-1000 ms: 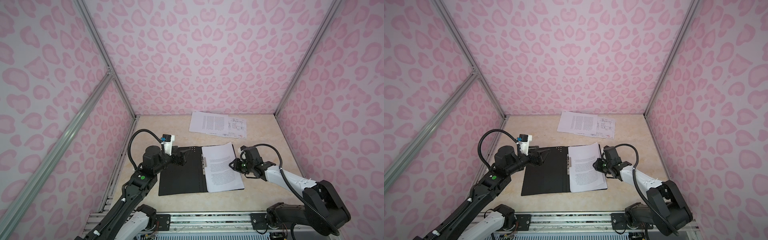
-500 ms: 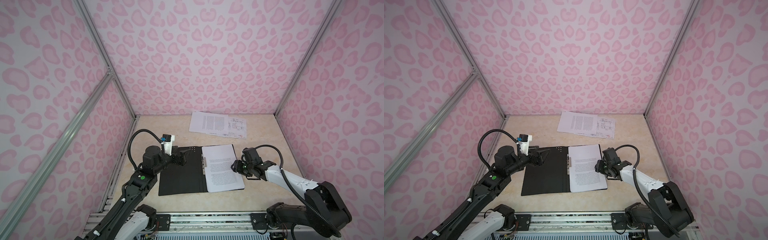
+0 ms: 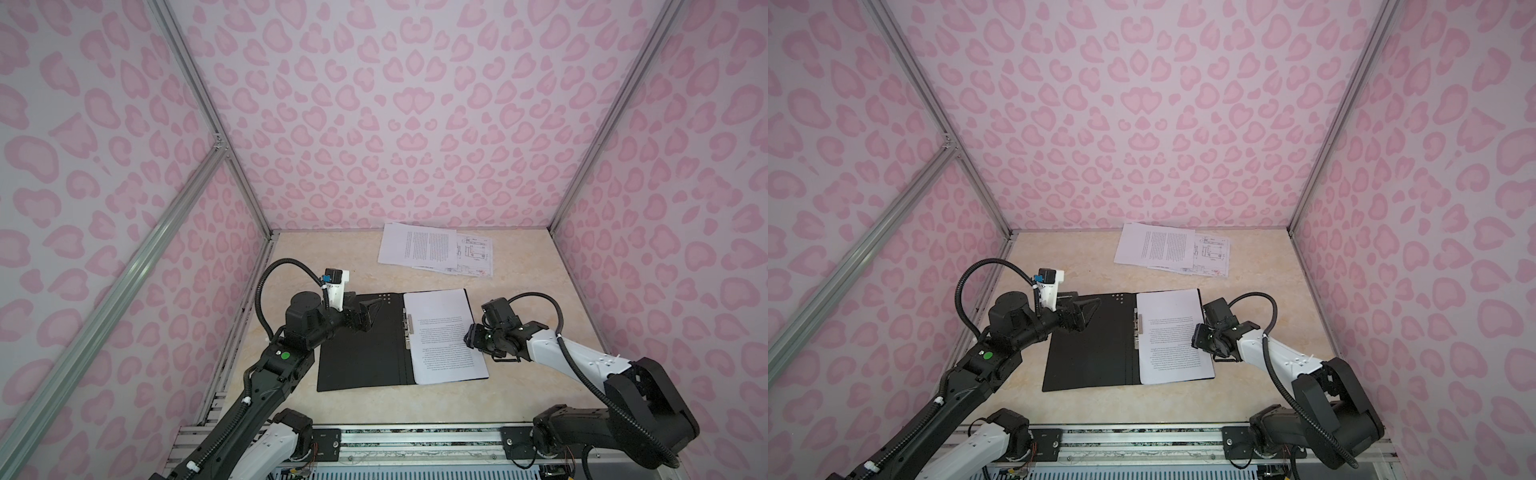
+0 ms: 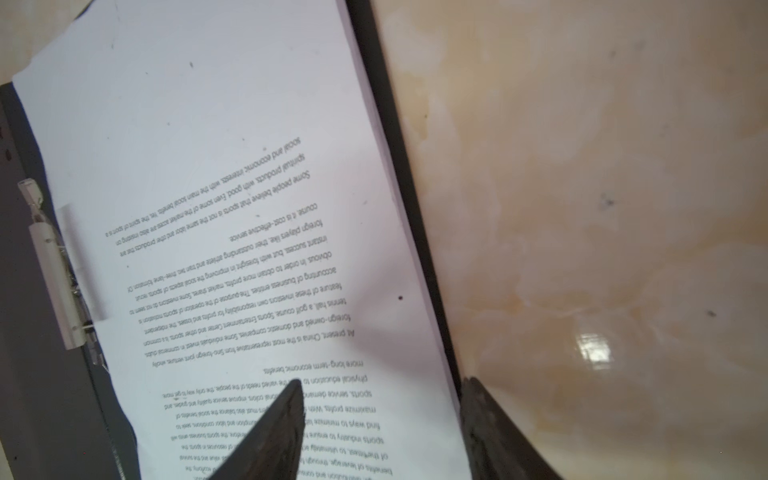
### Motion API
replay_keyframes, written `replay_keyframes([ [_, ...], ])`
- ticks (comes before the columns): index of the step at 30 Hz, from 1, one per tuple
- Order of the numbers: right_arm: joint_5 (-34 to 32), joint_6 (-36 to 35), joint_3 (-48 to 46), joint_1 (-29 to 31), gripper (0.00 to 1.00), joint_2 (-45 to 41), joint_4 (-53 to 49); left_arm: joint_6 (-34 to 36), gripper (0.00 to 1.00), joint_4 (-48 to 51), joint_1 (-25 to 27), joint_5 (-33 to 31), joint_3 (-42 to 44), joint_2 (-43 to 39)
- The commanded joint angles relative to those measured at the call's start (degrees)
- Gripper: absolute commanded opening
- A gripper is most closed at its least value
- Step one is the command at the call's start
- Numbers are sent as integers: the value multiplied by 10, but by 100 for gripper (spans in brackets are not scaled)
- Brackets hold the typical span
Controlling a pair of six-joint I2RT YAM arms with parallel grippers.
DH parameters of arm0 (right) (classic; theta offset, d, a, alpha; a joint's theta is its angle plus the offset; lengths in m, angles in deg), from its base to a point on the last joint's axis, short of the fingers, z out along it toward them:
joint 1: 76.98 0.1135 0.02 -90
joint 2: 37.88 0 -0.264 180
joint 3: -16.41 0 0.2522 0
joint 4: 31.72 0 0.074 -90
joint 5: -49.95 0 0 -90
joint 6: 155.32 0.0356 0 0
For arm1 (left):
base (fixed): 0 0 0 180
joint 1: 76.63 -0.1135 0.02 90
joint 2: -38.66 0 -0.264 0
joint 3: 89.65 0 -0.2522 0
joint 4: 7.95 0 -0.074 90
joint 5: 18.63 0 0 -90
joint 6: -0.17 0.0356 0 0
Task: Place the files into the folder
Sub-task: 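Lower the sheet flat on the folder and open the right gripper, then move the right gripper to the loose sheet pile farther from the robot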
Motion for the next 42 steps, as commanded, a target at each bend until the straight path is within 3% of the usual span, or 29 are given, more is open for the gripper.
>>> replay_keyframes([
  [1, 4, 6, -5, 2, 61, 4, 12, 0, 98, -5, 0, -2, -7, -2],
  [9, 18, 11, -13, 2, 59, 12, 28, 0, 98, -4, 0, -2, -7, -2],
  [16, -15, 6, -7, 1, 61, -7, 5, 0, 98, -3, 0, -6, -8, 0],
  [22, -23, -43, 71, -44, 62, 26, -16, -3, 98, 3, 1, -12, -11, 14],
  [33, 93, -74, 337, -136, 52, 274, 71, -26, 99, 65, 0, -17, -51, 83],
  [38, 129, -26, 458, -139, 51, 383, 85, -38, 99, 67, 0, -24, -36, 71],
  [42, 134, 43, 498, -137, 50, 440, 112, -40, 99, 71, 0, -34, -26, 56],
])
